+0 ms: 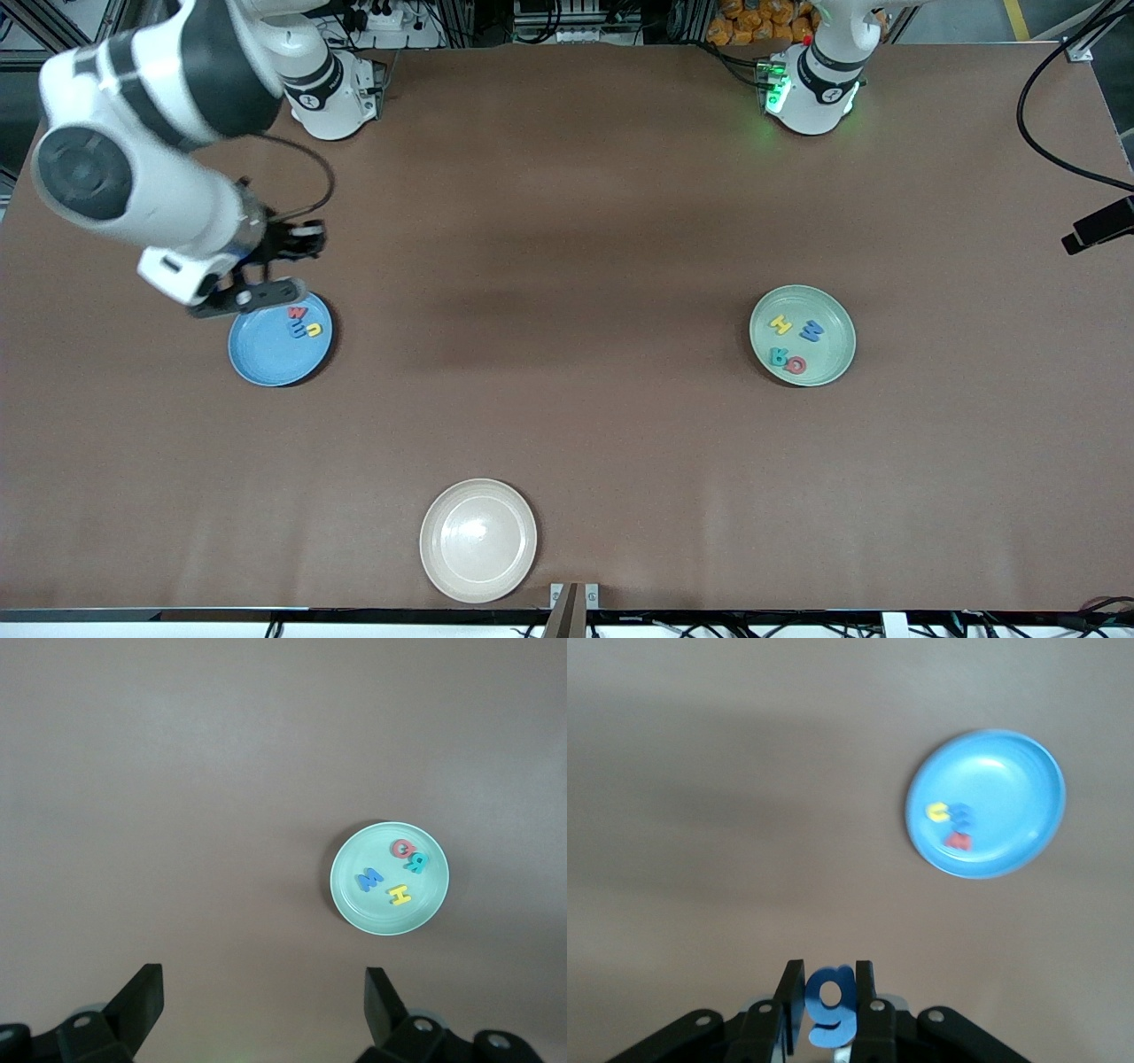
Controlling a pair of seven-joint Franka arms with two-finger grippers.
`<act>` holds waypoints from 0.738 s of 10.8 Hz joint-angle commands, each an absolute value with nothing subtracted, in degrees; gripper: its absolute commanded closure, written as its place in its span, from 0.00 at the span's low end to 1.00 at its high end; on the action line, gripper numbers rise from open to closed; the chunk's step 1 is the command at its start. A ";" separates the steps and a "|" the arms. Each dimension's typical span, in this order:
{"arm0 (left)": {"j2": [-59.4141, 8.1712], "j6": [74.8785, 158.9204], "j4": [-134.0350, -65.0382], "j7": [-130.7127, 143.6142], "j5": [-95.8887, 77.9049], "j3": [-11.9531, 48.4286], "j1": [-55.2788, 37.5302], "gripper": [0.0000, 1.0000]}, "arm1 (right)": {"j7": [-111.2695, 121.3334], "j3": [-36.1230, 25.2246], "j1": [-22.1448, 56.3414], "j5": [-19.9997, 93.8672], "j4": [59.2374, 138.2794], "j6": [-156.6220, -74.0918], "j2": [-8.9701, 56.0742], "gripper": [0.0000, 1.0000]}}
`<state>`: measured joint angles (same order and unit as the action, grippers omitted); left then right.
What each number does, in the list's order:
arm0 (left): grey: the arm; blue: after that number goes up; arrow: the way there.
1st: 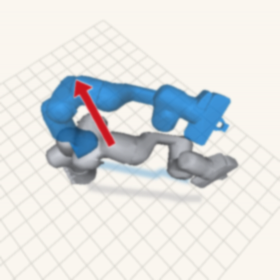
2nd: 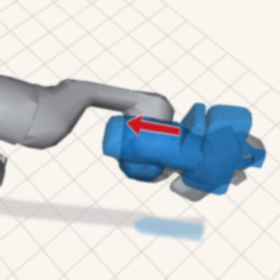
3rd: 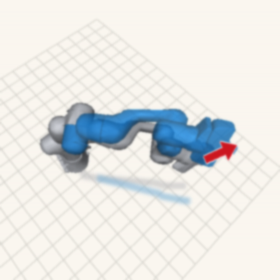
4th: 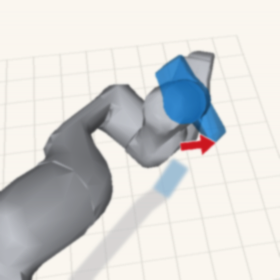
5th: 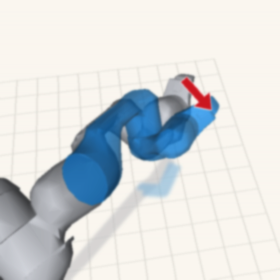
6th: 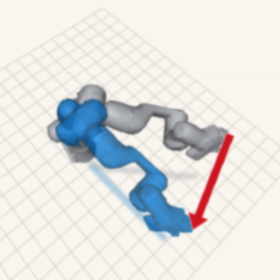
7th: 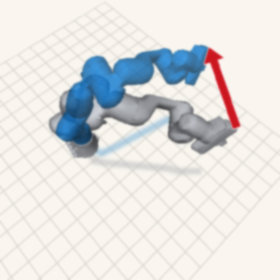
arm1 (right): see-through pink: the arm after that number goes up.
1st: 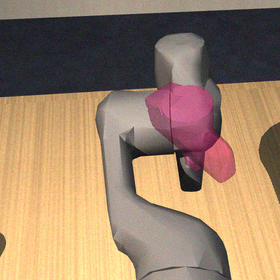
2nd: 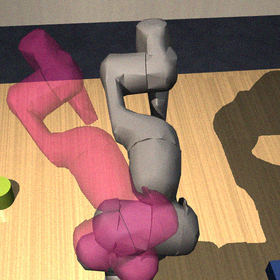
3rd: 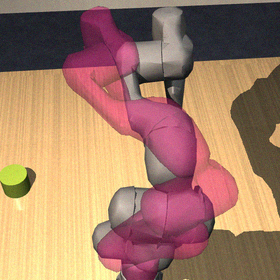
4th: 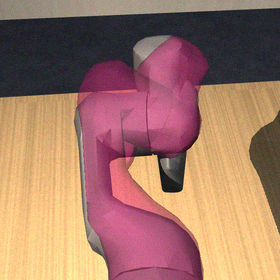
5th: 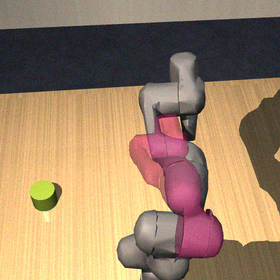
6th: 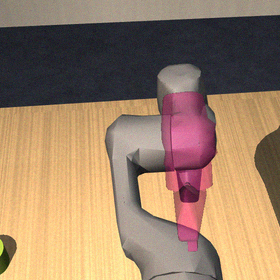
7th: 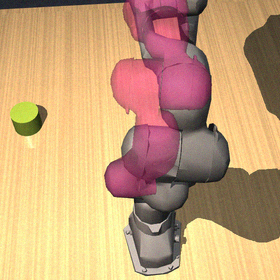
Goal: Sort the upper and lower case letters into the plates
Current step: 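Carry the g to the blue plate and release it with the right gripper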
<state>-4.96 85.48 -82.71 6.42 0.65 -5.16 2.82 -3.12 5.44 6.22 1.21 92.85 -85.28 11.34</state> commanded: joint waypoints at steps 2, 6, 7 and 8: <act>-4.92 84.81 -82.35 5.01 -0.26 -5.01 2.55 0.00 | 0.43 3.25 3.09 -0.70 103.42 -96.55 13.78 1.00; -4.66 84.81 -82.35 3.18 0.09 -5.18 0.89 0.00 | 8.22 0.01 2.90 -0.88 105.91 -107.57 24.95 1.00; -4.57 84.81 -82.35 2.64 0.17 -5.45 -0.43 0.00 | 12.79 -2.00 2.81 -0.88 105.82 -108.01 25.83 1.00; -4.74 84.81 -82.35 2.55 0.70 -6.23 -2.18 0.00 | 18.49 -3.07 2.20 -0.88 105.91 -109.50 27.32 1.00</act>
